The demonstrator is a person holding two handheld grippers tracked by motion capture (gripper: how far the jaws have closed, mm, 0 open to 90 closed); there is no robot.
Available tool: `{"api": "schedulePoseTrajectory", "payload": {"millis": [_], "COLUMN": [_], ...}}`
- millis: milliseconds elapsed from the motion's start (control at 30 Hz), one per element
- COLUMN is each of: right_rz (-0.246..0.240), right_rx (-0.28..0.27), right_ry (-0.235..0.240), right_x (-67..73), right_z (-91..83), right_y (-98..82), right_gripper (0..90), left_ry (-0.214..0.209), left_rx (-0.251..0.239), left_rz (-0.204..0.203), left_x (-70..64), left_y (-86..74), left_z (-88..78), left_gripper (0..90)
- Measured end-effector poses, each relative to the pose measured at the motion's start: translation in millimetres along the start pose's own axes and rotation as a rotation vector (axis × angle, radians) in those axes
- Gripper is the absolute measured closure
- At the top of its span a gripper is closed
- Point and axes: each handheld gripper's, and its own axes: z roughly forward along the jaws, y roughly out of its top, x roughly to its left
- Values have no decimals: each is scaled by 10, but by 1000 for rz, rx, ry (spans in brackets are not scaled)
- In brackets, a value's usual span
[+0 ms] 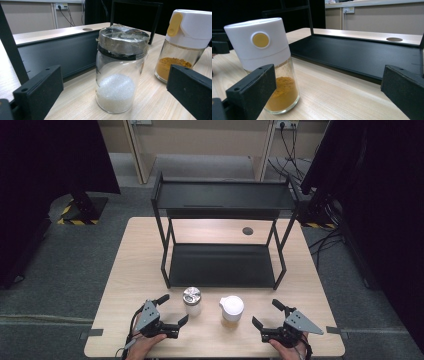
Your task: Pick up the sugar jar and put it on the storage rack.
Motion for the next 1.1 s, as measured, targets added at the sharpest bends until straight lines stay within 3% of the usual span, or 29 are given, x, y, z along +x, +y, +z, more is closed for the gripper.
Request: {"api": "schedulePoseTrajectory", "payload": {"millis": [267,600,933,1100], "right_rz": [2,11,20,20], "right_rx": [-3,-12,-20,-23], "right_ry": [-3,-8,-11,-9], "right_x": [1,2,-2,-1], "right_z": [0,-1,0,-3], "right_y": [-7,-22,-34,-33], "right_gripper": [4,4,4,4], "left_ry": [0,-13,-22,-23], "left_rx": [-4,-9,-3,15], "left_rz": [4,38,12,20], "left_x": [-14,-57,-53,-61], "left_y": [-3,3,33,63], "left_z": [5,35,91,149], "left_gripper": [0,0,0,0]}}
